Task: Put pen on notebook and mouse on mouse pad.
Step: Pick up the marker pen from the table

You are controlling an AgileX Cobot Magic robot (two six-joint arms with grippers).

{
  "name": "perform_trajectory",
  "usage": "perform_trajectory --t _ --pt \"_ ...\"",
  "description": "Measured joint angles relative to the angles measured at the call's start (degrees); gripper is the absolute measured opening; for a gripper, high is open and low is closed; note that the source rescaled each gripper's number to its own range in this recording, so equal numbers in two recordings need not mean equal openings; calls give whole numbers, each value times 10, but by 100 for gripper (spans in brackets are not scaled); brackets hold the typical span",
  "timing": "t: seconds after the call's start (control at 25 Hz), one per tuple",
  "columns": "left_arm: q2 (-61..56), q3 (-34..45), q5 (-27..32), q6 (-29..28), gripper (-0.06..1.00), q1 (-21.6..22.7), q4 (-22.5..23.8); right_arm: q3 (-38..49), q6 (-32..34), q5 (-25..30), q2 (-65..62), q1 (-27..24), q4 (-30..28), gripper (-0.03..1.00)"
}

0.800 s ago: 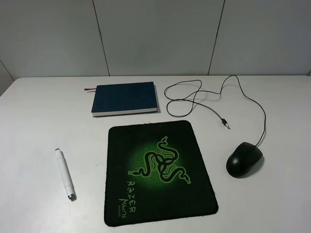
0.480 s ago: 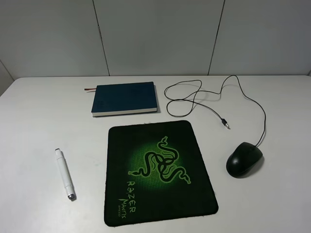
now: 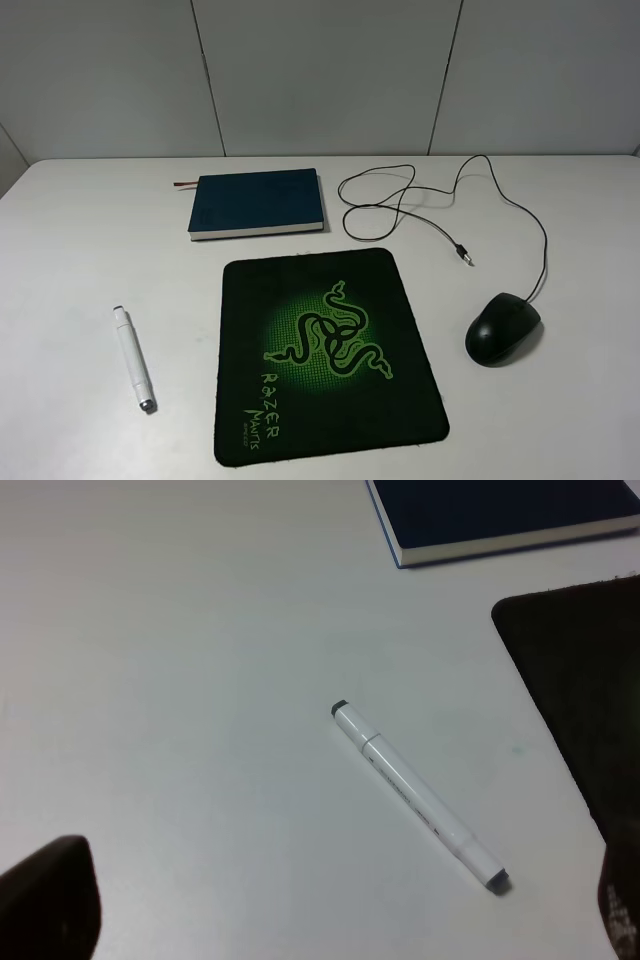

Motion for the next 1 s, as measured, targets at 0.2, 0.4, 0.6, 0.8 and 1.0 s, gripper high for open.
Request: perform_trajectory --t 0.2,0.4,0.6,0.8,1.0 --pt "0 0 0 -8 100 0 10 0 0 0 0 0 0 100" --pt "4 -9 6 -19 100 0 12 0 0 0 0 0 0 100" --pt "78 -61 37 -40 100 0 13 0 0 0 0 0 0 100" --pt "187 -108 56 -58 100 0 13 0 0 0 0 0 0 100" --pt "295 -128 55 -94 100 0 13 0 0 0 0 0 0 100"
